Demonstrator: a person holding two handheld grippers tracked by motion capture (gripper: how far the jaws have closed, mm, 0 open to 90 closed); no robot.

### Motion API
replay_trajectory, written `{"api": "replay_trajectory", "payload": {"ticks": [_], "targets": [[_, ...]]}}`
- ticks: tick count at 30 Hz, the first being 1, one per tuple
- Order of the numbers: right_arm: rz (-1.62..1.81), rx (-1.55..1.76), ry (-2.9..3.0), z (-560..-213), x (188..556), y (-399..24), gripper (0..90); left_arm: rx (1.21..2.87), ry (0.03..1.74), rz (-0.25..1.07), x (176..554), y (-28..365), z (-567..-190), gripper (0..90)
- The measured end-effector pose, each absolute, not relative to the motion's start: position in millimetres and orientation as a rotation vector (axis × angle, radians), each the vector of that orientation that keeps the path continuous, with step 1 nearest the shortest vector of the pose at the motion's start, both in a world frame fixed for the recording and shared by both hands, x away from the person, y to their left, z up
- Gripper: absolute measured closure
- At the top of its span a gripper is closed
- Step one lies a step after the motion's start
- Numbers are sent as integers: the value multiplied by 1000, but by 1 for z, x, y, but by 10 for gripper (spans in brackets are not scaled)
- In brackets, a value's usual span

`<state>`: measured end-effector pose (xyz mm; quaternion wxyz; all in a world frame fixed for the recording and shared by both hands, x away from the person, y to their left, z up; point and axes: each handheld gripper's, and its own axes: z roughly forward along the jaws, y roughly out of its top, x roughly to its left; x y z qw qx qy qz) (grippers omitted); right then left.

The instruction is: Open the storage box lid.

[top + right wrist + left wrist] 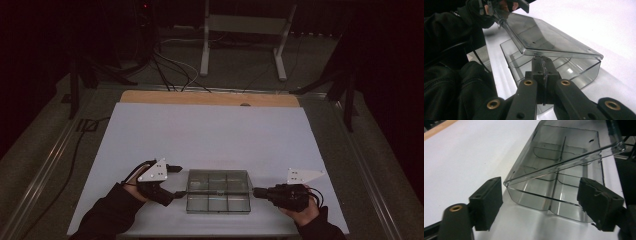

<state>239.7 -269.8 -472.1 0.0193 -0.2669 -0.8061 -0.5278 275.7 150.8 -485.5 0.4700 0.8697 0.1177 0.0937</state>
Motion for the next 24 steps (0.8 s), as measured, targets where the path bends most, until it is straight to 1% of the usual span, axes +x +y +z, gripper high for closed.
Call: {"api": "replay_trajectory", "payload": {"ticks": [1,2,4,6,7,10,11,13,16,18,22,24], "targets": [[-1645,-830,-2499,-472,240,-270,900,2135,285,236,276,150,-486,253],[-1648,-833,-2494,-471,241,-270,900,2134,279,238,277,150,-486,288],[-1656,-832,-2492,-470,241,-270,900,2134,282,265,278,150,-487,310],[-1662,-831,-2488,-469,242,-270,900,2130,269,313,279,150,-488,366],[-1664,-834,-2487,-469,242,-270,900,2124,266,328,279,150,-489,376],[-1668,-837,-2486,-468,243,-270,900,2118,250,355,281,150,-490,452],[-1674,-841,-2483,-467,243,-270,900,2120,223,380,281,150,-491,452],[-1679,-845,-2478,-466,244,-269,900,2137,189,413,282,149,-492,517],[-1684,-848,-2473,-465,245,-269,900,2129,125,441,283,148,-496,577],[-1684,-849,-2473,-464,246,-268,900,2134,97,468,284,147,-497,590],[-1685,-849,-2474,-464,247,-268,900,2120,85,466,286,146,-498,656],[-1687,-851,-2473,-463,247,-267,900,2111,75,468,287,144,-497,672]]}}
